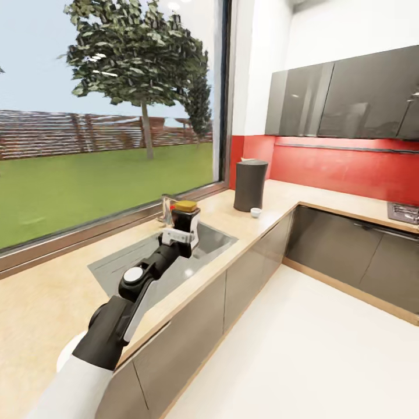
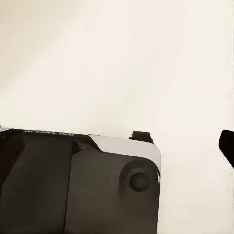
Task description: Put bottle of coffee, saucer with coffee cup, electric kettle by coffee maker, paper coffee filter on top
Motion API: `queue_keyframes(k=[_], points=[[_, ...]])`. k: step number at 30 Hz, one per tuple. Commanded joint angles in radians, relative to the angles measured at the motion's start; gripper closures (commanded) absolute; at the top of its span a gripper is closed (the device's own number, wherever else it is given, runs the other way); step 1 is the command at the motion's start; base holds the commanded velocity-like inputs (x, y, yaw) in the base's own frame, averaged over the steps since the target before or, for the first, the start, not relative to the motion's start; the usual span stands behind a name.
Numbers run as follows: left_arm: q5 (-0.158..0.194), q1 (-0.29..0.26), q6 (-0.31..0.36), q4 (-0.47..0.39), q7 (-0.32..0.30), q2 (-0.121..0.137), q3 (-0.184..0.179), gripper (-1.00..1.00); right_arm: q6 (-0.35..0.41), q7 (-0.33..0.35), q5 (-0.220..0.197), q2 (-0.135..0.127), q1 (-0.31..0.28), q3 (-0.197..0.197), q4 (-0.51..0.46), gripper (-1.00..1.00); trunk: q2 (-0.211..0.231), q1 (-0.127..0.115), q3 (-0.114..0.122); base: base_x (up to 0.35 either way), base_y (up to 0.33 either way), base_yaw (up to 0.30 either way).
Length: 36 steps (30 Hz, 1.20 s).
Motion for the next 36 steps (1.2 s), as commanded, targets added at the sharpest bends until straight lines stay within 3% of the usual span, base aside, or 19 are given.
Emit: queue_keyframes(k=[1, 22, 36], points=[[0.009, 0.003, -0.002, -0.001, -0.003, 0.0, 0.001, 1.0, -0.003, 0.0, -0.001, 0.0, -0.001, 0.008, 0.002, -1.0, -0.002, 0.001, -0.002, 0.293, -0.142, -0.124], [0.009, 0.015, -0.021, 0.0, 0.0, -0.003, 0.001, 1.0, -0.003, -0.001, -0.001, 0.003, -0.001, 0.008, 0.001, -1.0, -0.002, 0.001, -0.002, 0.296, -0.154, -0.01], [0.009, 0.016, -0.02, 0.0, 0.001, -0.001, 0.002, 1.0, -0.002, -0.001, -0.002, 0.001, -0.001, 0.006, 0.002, -1.0, -0.002, 0.001, 0.004, 0.29, -0.163, -0.224]])
